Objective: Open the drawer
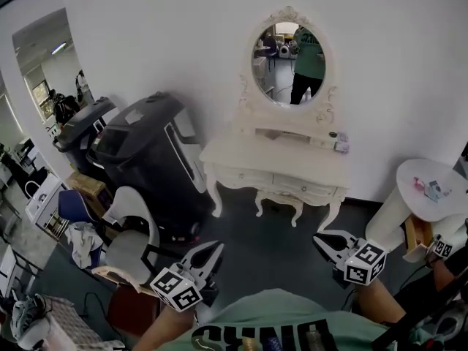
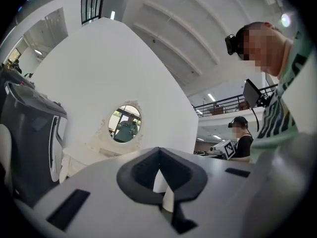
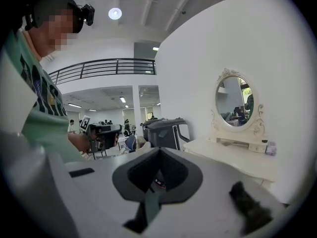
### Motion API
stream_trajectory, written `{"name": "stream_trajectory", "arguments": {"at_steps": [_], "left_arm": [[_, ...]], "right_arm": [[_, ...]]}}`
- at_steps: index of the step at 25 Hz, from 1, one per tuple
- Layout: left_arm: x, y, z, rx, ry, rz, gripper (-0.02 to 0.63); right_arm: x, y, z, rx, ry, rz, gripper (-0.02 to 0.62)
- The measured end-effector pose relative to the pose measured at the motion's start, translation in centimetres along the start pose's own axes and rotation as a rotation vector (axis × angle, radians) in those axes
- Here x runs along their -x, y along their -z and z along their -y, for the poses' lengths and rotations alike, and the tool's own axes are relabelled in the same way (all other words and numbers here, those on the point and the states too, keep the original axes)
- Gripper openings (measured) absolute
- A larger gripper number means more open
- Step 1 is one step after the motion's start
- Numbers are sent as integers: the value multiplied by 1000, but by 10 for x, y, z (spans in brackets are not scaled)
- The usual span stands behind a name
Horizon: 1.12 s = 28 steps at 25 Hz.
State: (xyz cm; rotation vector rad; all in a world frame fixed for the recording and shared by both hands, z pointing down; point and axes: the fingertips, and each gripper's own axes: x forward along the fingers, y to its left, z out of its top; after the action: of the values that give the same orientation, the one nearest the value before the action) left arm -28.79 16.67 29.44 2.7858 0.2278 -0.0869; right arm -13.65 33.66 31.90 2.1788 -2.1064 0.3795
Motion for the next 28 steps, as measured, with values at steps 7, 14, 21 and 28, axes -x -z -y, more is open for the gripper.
{"name": "stream_trajectory", "arguments": {"at_steps": [7,14,21,28], "left_arm": [[-55,9,-18,26,-18,-30,9],[-109,-3,-77,43,50,-25,9],[-185,-37,-175,20,187,-61,9],[-240,-87,-266,-1,255,-44,9]], "right_arm": [[-4,-2,62,-30,2,6,11],[-51,-11,113,-43,54,-5,11],[-123,-46,170,-40,172,9,11],[-203,-89,222,-50,236,40,11]]}}
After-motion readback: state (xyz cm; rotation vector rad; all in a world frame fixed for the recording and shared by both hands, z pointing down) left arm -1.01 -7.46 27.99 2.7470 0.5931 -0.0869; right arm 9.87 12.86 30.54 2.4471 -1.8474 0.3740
